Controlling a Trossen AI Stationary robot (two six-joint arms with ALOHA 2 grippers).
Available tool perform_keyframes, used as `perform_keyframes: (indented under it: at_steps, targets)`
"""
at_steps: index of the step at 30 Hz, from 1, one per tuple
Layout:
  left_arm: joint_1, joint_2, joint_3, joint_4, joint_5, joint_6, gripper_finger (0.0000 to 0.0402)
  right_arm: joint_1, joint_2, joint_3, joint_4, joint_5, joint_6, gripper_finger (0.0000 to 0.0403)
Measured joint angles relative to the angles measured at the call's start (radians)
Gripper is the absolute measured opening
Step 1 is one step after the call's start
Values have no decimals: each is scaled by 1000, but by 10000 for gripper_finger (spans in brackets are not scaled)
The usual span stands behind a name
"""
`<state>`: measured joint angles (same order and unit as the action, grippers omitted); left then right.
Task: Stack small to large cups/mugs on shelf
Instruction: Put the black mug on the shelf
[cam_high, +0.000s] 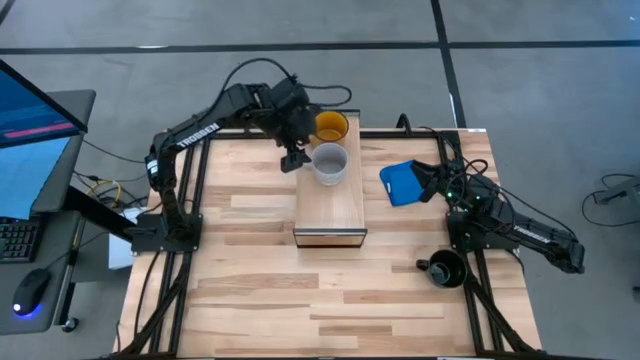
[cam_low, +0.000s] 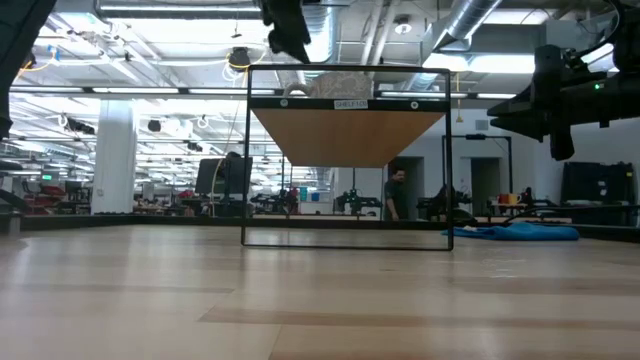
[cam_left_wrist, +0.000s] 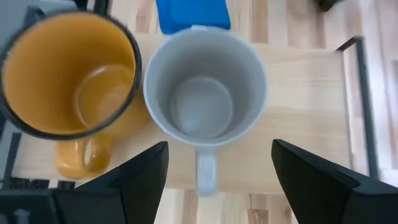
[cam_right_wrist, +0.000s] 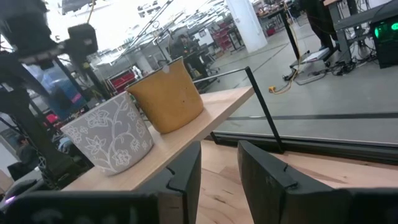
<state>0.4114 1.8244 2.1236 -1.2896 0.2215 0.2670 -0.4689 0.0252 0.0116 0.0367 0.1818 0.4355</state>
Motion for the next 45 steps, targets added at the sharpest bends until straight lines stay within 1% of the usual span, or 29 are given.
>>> perform_keyframes:
  at_steps: [5,9,10,12,18,23,25,29,37,41,45]
  targets:
    - [0,0,110,-17,36,0,277,0,0,0,0,0,0,128]
    - [0,0,230,-47,36,-1,277,0,0,0,0,0,1,128]
    - [-1,-9,236,-38,36,-1,277,0,0,0,0,0,1,128]
    - [-3,-58,198,0,33,-3,277,0,0,0,0,0,1,128]
    - [-18,-172,192,3,6,-26,277,0,0,0,1,-1,1,128]
    - [-65,-251,192,9,0,-57,277,0,0,0,1,-1,1,128]
    - [-93,-276,192,8,-24,-82,277,0,0,0,1,-1,1,128]
    - [-158,-311,191,5,-133,-115,277,0,0,0,1,-1,2,128]
    - [-288,-326,187,14,-182,-114,277,0,0,0,2,-1,2,128]
    - [-327,-339,130,70,-189,-116,277,0,0,0,2,-1,5,128]
    - [-346,-406,-12,157,-213,-126,277,0,0,0,2,-2,34,128]
